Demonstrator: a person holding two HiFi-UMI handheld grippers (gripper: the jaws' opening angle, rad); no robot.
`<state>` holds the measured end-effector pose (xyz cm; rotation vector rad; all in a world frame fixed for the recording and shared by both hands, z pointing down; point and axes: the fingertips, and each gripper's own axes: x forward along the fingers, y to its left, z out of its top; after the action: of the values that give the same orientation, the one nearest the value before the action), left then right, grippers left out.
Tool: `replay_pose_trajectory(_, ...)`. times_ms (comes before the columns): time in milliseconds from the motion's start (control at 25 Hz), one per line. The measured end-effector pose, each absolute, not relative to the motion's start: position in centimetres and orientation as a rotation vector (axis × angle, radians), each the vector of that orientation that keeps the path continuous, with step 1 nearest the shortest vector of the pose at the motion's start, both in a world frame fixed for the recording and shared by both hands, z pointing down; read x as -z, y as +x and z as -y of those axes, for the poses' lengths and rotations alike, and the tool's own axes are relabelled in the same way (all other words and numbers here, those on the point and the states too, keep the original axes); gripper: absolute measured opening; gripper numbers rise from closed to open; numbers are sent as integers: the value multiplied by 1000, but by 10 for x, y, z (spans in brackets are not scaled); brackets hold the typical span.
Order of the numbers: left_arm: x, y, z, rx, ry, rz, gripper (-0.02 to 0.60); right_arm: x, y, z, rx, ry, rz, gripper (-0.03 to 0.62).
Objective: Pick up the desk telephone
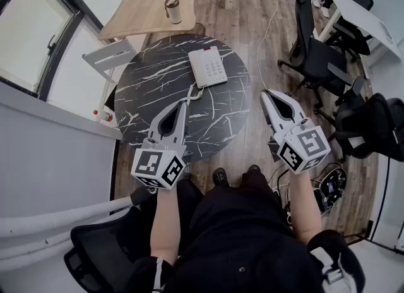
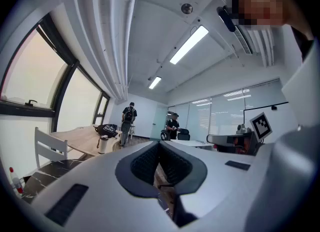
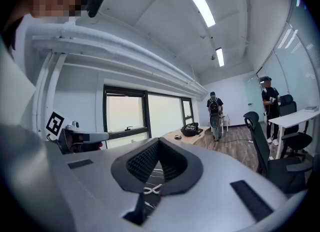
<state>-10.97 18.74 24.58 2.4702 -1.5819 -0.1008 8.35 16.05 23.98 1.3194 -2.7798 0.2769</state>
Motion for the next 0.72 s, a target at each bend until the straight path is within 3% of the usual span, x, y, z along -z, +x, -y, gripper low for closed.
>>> replay_pose_trajectory(720,-266,-106,-180,46,2452,1520,15,-252,71,-163,-315,1300,2766,31)
